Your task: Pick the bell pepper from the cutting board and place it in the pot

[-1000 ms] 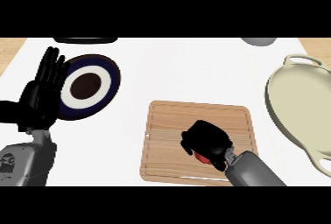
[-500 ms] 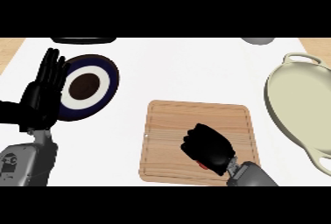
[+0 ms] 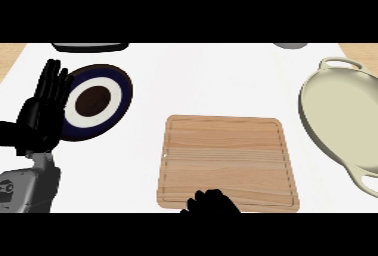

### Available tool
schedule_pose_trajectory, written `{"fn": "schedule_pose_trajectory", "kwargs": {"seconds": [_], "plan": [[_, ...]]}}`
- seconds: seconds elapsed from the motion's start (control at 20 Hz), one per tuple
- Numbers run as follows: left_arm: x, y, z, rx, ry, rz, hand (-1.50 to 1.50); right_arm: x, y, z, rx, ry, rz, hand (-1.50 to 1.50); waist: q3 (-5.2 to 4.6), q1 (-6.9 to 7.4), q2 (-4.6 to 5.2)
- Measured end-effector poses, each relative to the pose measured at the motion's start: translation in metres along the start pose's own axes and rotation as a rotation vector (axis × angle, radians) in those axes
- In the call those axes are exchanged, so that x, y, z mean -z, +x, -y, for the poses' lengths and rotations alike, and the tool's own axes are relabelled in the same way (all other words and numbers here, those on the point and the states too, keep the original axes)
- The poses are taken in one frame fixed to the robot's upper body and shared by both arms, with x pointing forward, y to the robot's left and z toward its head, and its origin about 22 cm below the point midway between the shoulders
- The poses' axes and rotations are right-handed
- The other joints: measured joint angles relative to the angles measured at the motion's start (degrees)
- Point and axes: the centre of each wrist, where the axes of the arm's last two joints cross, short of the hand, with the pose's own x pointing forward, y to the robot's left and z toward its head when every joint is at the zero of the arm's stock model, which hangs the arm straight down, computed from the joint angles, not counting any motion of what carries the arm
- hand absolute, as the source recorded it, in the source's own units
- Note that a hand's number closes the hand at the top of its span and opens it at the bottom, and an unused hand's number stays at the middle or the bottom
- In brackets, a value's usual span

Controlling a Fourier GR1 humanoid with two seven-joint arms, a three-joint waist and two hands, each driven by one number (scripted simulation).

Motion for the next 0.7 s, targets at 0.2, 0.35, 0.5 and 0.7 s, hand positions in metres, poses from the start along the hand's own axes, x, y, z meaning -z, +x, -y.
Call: {"fn": "schedule_pose_trajectory", "kwargs": {"seconds": [0.2, 0.35, 0.5, 0.7], "plan": [[0.000, 0.003, -0.004, 0.004, 0.006, 0.001, 0.00, -0.020, -0.001, 0.026, -0.029, -0.162, -0.141, 1.50, 0.03, -0.48, -0.19], [-0.001, 0.003, -0.001, 0.000, 0.003, 0.000, 0.00, -0.034, 0.001, 0.052, -0.024, -0.309, -0.228, 1.50, 0.04, -0.33, -0.12], [-0.001, 0.000, 0.005, -0.005, 0.001, 0.001, 0.00, -0.055, -0.003, 0.083, -0.015, -0.454, -0.306, 1.50, 0.05, -0.17, 0.07], [0.003, 0.004, 0.010, -0.005, -0.011, 0.005, 0.00, -0.077, -0.020, 0.109, -0.049, -0.592, -0.407, 1.50, 0.09, 0.48, 0.31]]}}
